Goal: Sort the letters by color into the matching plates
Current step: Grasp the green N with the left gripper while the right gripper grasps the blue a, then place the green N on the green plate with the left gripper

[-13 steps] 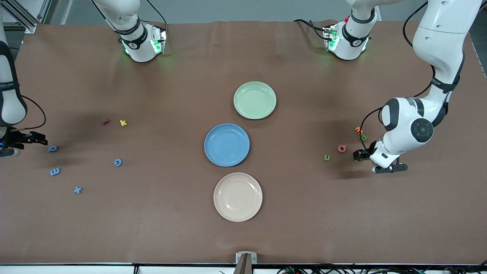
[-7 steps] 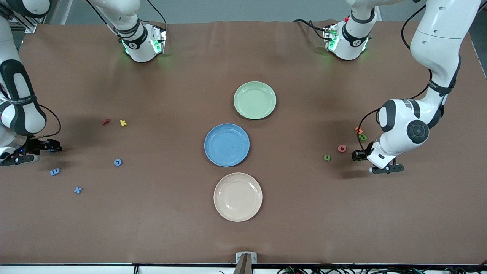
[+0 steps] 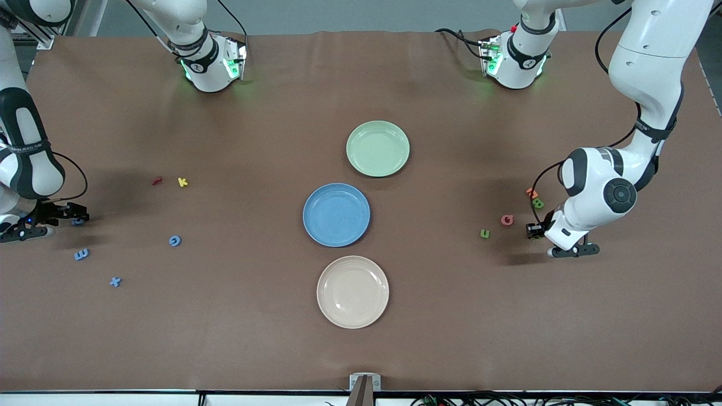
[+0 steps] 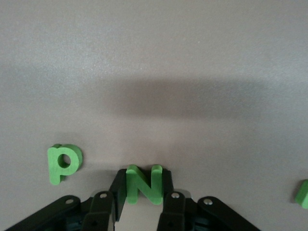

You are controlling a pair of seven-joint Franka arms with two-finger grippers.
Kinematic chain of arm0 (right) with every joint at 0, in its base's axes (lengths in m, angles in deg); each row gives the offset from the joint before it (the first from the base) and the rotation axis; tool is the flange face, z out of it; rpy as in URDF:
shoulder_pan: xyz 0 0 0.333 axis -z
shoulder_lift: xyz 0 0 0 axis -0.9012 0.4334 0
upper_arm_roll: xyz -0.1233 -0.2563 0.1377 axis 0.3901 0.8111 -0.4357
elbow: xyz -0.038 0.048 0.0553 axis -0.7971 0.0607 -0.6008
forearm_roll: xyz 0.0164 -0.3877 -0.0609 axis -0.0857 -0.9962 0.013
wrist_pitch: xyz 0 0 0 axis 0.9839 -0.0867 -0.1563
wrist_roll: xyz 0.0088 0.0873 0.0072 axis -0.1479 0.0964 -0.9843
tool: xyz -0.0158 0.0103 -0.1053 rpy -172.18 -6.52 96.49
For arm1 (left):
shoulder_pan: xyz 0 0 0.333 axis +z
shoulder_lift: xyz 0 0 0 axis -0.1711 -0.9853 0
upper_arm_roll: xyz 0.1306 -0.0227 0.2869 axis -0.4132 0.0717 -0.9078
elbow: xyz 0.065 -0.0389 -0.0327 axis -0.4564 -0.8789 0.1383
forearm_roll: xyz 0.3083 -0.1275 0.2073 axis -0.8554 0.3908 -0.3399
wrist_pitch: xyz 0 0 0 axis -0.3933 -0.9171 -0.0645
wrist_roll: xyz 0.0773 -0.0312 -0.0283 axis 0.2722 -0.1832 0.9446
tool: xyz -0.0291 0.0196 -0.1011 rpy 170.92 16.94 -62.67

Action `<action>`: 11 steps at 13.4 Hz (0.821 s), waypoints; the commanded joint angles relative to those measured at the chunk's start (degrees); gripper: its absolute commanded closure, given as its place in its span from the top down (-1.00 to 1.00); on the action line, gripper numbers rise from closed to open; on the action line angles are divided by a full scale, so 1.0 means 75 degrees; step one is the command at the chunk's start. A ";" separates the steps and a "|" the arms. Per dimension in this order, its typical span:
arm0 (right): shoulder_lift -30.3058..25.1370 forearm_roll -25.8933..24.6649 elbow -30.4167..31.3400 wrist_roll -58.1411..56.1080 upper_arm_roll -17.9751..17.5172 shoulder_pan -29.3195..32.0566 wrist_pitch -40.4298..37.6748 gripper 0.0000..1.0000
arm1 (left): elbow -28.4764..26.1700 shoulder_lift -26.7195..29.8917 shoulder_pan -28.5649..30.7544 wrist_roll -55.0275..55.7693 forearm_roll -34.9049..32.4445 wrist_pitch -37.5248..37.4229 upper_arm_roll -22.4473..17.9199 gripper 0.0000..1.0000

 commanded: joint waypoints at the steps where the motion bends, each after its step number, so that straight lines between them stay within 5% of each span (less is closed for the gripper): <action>1: 0.0154 -0.0019 -0.0094 -0.0133 -0.0154 0.0162 -0.0037 0.89 | 0.0082 0.0000 0.0007 0.0123 -0.0120 0.0041 0.0005 -1.00; 6: 0.0201 -0.0019 -0.0129 -0.0144 -0.0154 0.0138 0.0022 0.82 | 0.0070 0.1357 -0.0050 0.0647 -0.0132 -0.1677 0.0192 -1.00; 11: 0.0260 -0.0019 -0.0153 -0.0144 -0.0166 0.0126 0.0034 -0.01 | 0.0035 0.2181 -0.0274 0.2940 -0.0120 -0.2877 0.1594 -1.00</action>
